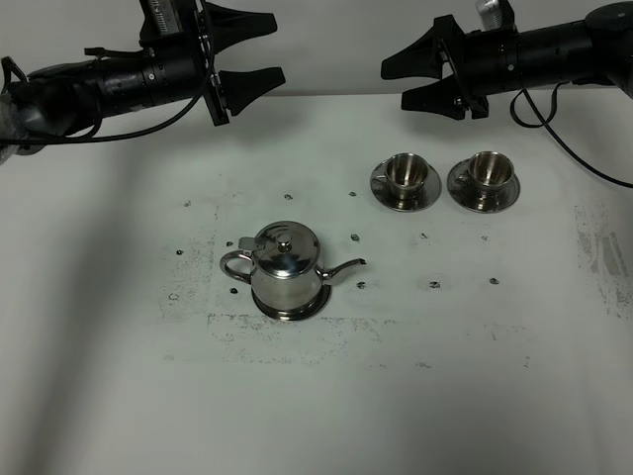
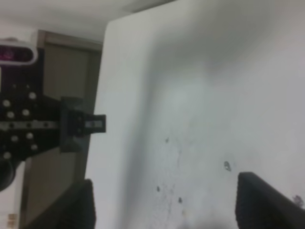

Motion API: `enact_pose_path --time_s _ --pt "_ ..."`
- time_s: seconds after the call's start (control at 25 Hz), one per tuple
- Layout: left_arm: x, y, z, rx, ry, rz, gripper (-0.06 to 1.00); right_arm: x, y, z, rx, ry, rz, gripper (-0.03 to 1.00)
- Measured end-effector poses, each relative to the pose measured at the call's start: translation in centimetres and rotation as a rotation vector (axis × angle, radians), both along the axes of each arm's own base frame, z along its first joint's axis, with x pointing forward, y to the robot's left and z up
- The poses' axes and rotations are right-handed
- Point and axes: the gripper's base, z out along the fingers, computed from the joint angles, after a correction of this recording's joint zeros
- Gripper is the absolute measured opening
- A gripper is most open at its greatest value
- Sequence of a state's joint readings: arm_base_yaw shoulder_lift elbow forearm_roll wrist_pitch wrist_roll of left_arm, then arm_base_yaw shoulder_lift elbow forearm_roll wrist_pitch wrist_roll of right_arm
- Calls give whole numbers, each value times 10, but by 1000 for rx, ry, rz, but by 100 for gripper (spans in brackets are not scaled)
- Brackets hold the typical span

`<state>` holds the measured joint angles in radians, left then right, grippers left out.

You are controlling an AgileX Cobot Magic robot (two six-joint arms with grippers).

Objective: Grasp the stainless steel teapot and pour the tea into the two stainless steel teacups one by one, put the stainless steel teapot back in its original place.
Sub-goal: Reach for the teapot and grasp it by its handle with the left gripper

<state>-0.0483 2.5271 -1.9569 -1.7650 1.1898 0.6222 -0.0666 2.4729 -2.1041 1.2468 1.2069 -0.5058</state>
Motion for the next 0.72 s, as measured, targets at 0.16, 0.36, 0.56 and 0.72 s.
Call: enact_pose_path --time_s 0.16,0.36,0.56,0.72 --pt "1 9 -2 24 5 4 65 1 -16 0 -13 -23 -13 59" --pt "0 17 -8 80 24 -11 65 -3 -58 11 -103 -69 -56 59" --pt "0 31 3 104 11 3 65 -17 -93 44 -298 -122 -76 59" --pt "-4 43 25 162 -37 4 65 -30 -112 70 -440 -99 -122 59"
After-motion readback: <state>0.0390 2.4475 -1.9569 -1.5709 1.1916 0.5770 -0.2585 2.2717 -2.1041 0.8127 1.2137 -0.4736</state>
